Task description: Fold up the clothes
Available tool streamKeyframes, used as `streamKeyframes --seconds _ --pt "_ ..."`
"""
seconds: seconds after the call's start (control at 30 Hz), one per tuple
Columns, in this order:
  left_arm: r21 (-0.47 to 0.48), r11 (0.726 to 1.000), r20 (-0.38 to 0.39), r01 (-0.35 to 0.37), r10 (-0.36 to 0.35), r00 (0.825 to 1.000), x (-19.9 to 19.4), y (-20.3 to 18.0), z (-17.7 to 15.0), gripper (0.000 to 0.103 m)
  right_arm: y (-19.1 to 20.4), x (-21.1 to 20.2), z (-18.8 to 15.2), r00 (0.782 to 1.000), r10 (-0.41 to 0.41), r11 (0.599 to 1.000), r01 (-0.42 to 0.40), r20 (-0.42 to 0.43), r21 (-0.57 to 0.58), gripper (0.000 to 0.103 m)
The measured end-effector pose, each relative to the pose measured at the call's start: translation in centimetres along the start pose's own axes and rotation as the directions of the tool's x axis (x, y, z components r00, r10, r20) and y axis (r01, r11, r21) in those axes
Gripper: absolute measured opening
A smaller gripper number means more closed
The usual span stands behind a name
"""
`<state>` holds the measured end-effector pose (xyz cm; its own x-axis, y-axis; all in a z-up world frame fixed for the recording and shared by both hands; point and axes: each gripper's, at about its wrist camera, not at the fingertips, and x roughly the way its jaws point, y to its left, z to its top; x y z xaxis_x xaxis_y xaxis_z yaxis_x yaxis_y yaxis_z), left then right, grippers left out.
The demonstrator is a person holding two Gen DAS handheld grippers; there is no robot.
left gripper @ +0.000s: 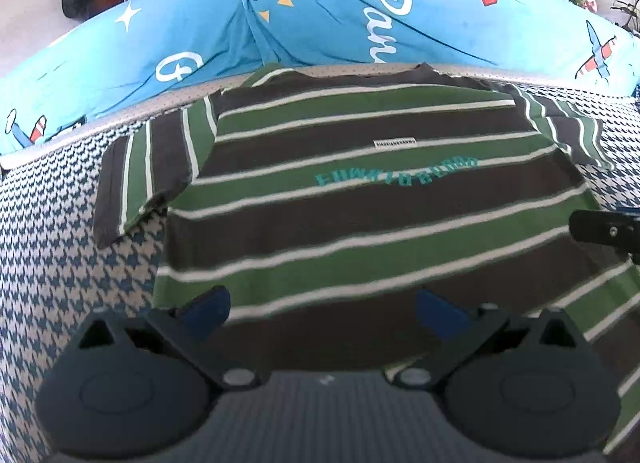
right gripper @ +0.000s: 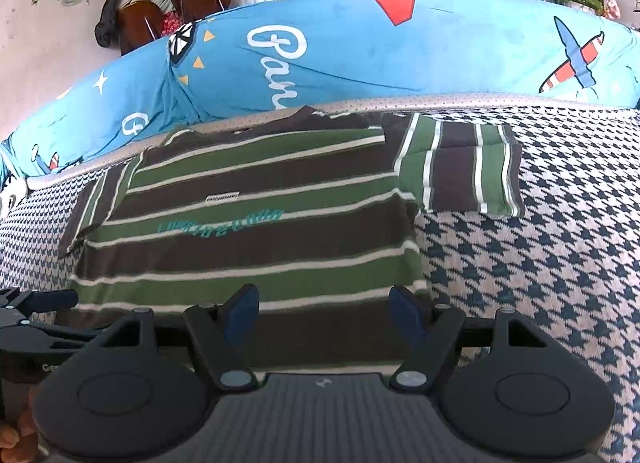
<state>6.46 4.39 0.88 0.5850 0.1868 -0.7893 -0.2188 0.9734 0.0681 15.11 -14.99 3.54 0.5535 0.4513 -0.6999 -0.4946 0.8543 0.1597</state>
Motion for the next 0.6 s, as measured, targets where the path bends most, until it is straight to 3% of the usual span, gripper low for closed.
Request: streamKeyframes --seconds 0.23,0.6 --pt "0.017 1.0 0.009 -0.003 0.003 1.0 0.8 0.7 1.6 0.103 -1.6 0.1 1.5 0.999 -0.036 0.999 0.035 0.037 0.011 0.072" --pt "0.052 0.999 0.015 0.017 -0.018 1.0 1.8 0.8 2.9 0.103 -7.9 0.7 4.5 0.989 -0.119 0.972 0.098 0.089 0.212 0.072"
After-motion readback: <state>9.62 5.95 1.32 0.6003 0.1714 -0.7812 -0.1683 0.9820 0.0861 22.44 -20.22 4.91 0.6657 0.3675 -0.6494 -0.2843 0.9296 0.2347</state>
